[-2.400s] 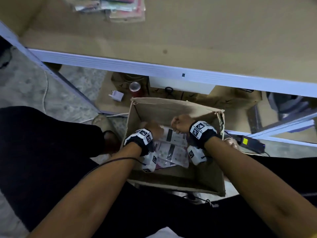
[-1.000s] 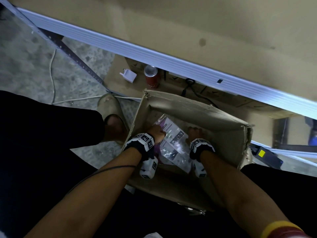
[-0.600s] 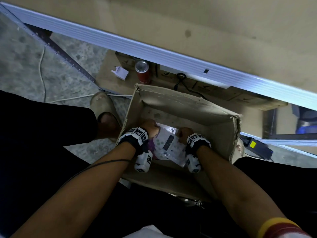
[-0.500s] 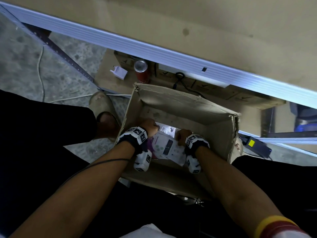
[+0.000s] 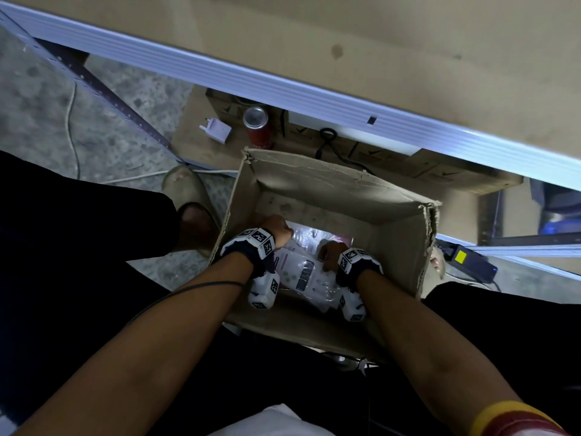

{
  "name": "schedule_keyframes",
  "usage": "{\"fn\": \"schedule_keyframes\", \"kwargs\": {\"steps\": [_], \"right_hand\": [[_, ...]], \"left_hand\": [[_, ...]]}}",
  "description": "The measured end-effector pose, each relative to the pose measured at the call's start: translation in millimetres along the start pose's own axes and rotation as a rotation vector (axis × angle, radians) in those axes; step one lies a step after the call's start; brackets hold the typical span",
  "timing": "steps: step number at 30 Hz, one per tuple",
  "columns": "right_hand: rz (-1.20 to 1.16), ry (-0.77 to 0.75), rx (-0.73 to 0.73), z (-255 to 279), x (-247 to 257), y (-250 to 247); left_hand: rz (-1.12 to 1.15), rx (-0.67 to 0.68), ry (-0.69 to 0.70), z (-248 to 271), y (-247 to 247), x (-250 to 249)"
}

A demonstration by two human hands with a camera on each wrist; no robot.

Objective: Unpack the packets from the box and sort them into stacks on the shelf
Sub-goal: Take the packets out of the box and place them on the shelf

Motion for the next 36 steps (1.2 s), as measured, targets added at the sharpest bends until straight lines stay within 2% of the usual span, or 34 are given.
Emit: {"fn": "schedule_keyframes", "kwargs": {"steps": [6,12,17,20,27,30,33,36], "right_hand": [[0.036,-0.072,0.042,6,3,10],[0.152,-0.095,0.107,9,5,25],[0.198,-0.08,0.101,12,-2,34],[0.181,-0.078,0.112,14,-4,35],[0.206,-0.095,0.126,12,-3,42],[0.233,-0.129,0.141,13,2,43],[0.204,-0.111,0.132,12,-1,42],[0.183,-0.082,0.127,15,-7,43]], "left_hand": [[-0.038,0.023,-0.005,-20,21,-8],[-0.16,-0.011,0.051,-42,41,-12],[-0.451,0.086,0.121,-59,78,0],[-0.55,0.092,0.124,-67,86,12],[-0.671,0.055,0.206,-68,98,13],[-0.75,0.081,0.216,-64,104,8],[-0.72,0.085,0.234,-65,101,4],[-0.719,0.023,0.25,-69,89,-9]]}}
Point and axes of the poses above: each hand's wrist, its own z-axis away from the middle knuckle, its own y-axis out of the palm, x = y × z, the point moved 10 cm from there along -z, towards the middle knuckle, and after that the axes turned 5 degrees about -y, right-handed, at the moved point
